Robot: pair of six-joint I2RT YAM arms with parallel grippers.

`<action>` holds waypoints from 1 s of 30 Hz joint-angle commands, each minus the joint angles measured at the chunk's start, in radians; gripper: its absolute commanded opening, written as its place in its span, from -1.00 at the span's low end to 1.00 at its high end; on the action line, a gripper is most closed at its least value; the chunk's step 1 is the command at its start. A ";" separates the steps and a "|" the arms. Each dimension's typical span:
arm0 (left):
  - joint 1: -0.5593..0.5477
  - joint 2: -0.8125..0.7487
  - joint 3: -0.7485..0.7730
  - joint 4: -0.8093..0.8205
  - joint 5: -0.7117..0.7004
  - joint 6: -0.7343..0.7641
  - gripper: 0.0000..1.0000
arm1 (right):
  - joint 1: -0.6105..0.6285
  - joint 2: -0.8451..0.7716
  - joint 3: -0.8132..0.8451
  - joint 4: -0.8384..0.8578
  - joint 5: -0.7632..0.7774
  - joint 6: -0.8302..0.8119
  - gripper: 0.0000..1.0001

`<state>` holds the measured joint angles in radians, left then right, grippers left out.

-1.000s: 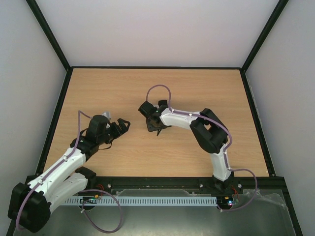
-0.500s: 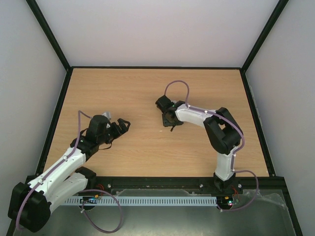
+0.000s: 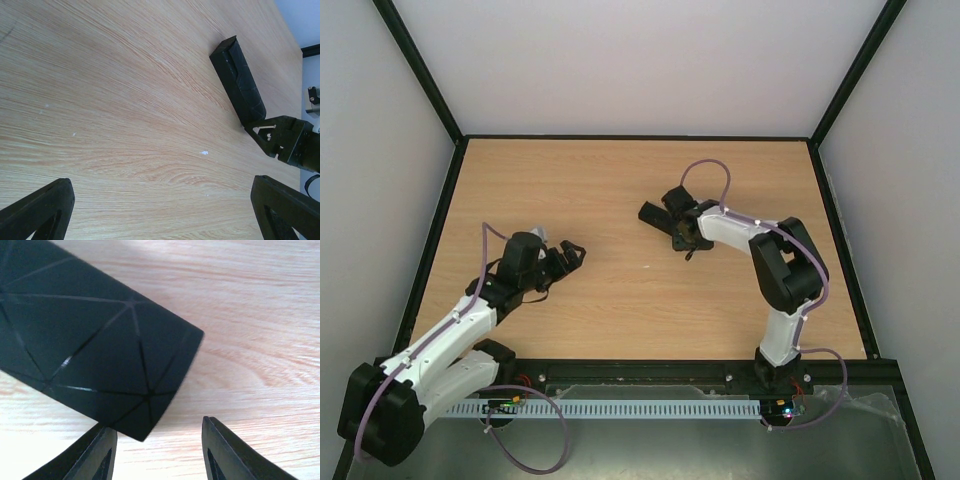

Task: Organize the sunglasses
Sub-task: Adjust the sunglasses case at the center of the board.

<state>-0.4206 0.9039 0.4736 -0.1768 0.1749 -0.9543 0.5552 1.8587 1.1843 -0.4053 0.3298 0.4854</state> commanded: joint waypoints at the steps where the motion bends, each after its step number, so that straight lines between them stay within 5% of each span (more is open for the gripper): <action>1: 0.003 0.006 0.033 0.008 0.000 0.002 0.99 | -0.051 -0.009 0.005 -0.007 0.016 -0.027 -0.03; 16: 0.003 0.061 0.065 0.041 -0.003 0.028 0.99 | -0.156 0.088 0.136 -0.008 -0.026 -0.081 -0.03; 20: 0.003 0.081 0.098 0.009 -0.046 0.077 0.98 | -0.156 -0.015 0.064 -0.007 -0.051 -0.067 -0.01; 22: 0.005 0.069 0.114 -0.033 -0.096 0.100 0.99 | -0.156 -0.132 -0.017 -0.004 -0.052 -0.053 0.19; 26: 0.006 0.016 0.123 -0.051 -0.167 0.132 0.99 | -0.157 -0.344 -0.130 0.014 -0.022 -0.029 0.97; 30: 0.008 0.012 0.164 -0.015 -0.276 0.237 0.99 | -0.174 -0.485 -0.201 0.077 0.051 -0.027 0.97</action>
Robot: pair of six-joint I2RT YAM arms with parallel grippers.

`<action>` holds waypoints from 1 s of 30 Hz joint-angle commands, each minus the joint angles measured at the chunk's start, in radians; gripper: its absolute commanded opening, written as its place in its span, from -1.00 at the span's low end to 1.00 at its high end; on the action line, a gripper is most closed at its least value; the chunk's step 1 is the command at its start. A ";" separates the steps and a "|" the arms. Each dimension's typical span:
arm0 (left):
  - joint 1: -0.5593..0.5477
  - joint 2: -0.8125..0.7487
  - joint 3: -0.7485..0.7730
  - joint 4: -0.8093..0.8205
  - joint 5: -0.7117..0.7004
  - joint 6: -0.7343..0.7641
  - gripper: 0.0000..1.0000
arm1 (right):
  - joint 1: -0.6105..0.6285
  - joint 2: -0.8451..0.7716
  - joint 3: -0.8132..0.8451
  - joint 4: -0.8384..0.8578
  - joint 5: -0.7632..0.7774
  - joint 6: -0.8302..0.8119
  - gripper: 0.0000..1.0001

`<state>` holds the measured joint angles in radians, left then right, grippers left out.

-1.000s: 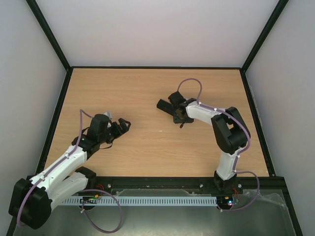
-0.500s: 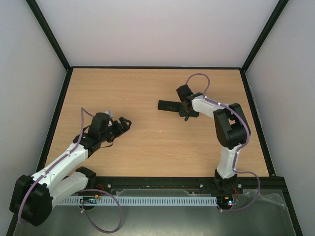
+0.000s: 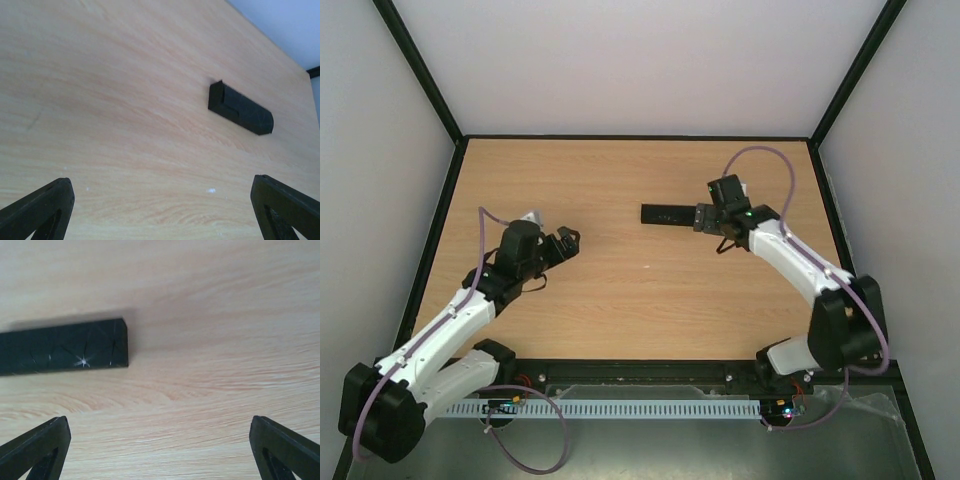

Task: Organize the sunglasses
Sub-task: Adjust the sunglasses case at the center of the board, then reset both arms

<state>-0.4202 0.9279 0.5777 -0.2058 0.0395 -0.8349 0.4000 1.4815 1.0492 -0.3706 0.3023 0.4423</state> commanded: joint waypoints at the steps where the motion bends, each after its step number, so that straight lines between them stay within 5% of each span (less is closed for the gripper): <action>1: 0.008 -0.002 0.072 0.019 -0.202 0.140 0.99 | -0.030 -0.139 -0.089 0.073 0.089 0.019 0.97; 6: 0.036 0.041 0.027 0.252 -0.386 0.370 0.99 | -0.171 -0.228 -0.240 0.230 0.118 0.053 0.97; 9: 0.086 0.074 -0.037 0.407 -0.389 0.468 0.98 | -0.278 -0.272 -0.364 0.408 0.026 0.037 0.97; 17: 0.185 0.198 -0.220 0.801 -0.406 0.611 0.99 | -0.332 -0.311 -0.586 0.856 0.210 -0.074 0.97; 30: 0.300 0.335 -0.160 0.892 -0.326 0.674 0.99 | -0.346 -0.105 -0.753 1.323 0.188 -0.107 0.97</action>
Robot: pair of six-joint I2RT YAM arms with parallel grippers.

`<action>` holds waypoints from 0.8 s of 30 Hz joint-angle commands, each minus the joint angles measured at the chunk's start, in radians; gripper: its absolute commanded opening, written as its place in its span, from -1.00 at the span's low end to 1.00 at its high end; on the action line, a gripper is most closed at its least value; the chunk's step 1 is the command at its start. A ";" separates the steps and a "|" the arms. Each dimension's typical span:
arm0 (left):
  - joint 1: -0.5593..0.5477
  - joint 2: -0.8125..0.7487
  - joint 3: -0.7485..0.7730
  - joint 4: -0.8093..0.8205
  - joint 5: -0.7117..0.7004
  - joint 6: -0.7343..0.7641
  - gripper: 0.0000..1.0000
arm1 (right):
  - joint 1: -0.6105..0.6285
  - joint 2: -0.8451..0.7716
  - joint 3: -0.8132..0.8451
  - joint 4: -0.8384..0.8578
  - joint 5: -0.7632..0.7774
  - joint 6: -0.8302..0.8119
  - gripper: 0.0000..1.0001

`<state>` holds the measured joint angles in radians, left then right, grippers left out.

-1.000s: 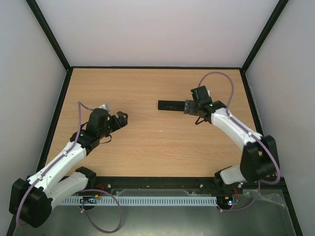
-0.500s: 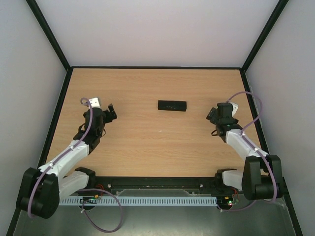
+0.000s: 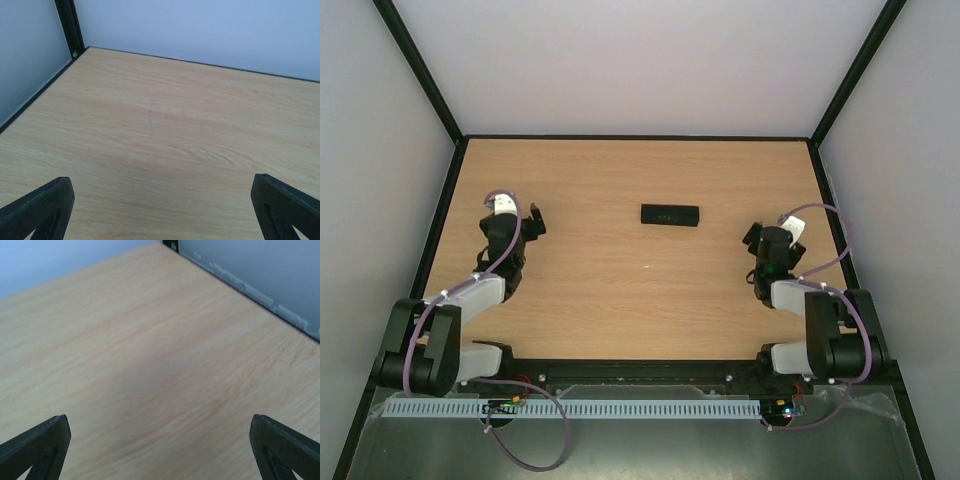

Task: Organize the sunglasses
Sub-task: Reset both arms

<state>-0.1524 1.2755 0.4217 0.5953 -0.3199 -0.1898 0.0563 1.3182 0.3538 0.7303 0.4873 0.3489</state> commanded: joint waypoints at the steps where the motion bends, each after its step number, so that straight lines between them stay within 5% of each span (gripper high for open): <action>1: 0.039 -0.031 -0.021 0.091 0.035 0.027 0.99 | -0.001 0.065 -0.050 0.205 -0.001 -0.026 0.97; 5: 0.072 -0.157 -0.128 0.080 0.067 0.023 0.99 | -0.001 0.086 -0.054 0.272 0.015 -0.058 0.97; 8: 0.109 -0.249 -0.240 0.145 0.122 0.029 0.99 | -0.003 0.133 -0.163 0.548 -0.024 -0.100 0.97; 11: 0.134 -0.279 -0.306 0.219 0.143 0.031 0.99 | -0.003 0.135 -0.128 0.475 -0.063 -0.111 0.97; 13: 0.147 -0.240 -0.331 0.335 0.164 0.042 0.99 | -0.001 0.152 -0.131 0.490 -0.127 -0.138 0.97; 16: 0.154 -0.104 -0.301 0.435 0.182 0.044 0.99 | 0.003 0.224 -0.210 0.742 -0.150 -0.166 0.97; 17: 0.160 -0.056 -0.286 0.474 0.198 0.040 0.99 | 0.003 0.185 -0.195 0.634 -0.146 -0.154 0.97; 24: 0.163 0.143 -0.153 0.498 0.219 0.102 0.99 | 0.010 0.215 -0.195 0.679 -0.135 -0.164 0.97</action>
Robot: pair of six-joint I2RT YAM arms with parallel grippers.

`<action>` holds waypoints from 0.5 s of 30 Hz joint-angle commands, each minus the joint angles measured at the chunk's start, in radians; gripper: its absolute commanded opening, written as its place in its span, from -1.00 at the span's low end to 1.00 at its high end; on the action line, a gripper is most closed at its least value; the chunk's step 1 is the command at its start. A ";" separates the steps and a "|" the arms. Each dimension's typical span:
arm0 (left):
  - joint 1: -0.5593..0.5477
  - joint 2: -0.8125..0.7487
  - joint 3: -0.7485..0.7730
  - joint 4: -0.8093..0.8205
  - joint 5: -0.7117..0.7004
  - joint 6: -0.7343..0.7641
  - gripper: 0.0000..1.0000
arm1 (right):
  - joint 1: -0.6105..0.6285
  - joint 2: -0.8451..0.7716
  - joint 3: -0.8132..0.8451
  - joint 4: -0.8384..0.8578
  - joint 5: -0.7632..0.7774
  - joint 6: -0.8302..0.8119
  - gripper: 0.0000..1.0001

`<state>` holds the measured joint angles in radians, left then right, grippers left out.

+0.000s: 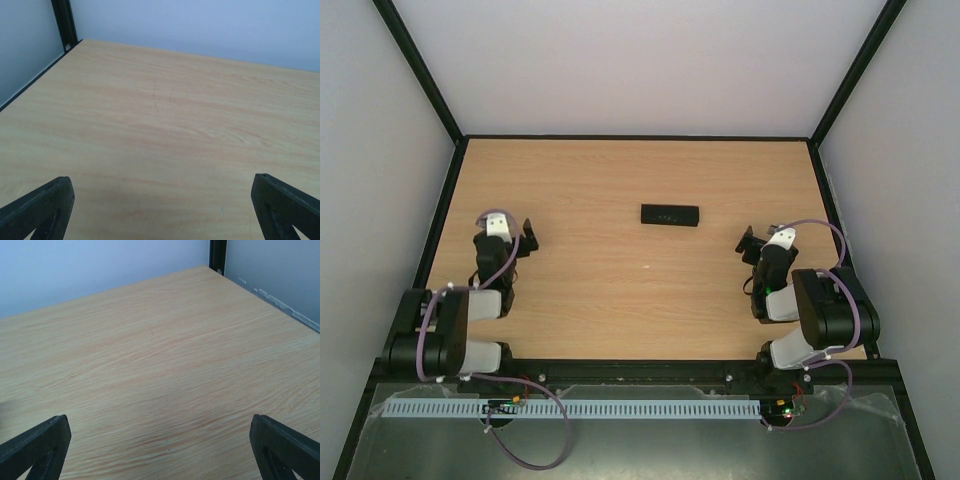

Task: Organize the sunglasses
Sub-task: Reset both arms

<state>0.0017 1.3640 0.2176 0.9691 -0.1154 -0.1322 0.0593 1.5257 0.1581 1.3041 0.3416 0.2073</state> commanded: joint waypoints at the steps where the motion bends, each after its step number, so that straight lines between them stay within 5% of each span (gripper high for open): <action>1: 0.010 0.085 0.026 0.195 0.009 0.046 0.99 | 0.008 0.000 0.006 0.082 0.010 -0.020 0.97; 3: 0.008 0.182 -0.023 0.405 0.027 0.062 0.98 | 0.008 -0.006 0.022 0.040 0.008 -0.017 0.97; 5: 0.000 0.149 0.000 0.300 -0.020 0.053 0.99 | 0.008 0.005 0.031 0.043 0.010 -0.021 0.97; 15: -0.022 0.172 0.022 0.285 -0.112 0.039 0.99 | 0.008 0.005 0.043 0.018 0.008 -0.021 0.97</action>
<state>-0.0170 1.5394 0.2253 1.2095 -0.2016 -0.0959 0.0612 1.5269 0.1852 1.3022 0.3401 0.1997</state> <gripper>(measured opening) 0.993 0.986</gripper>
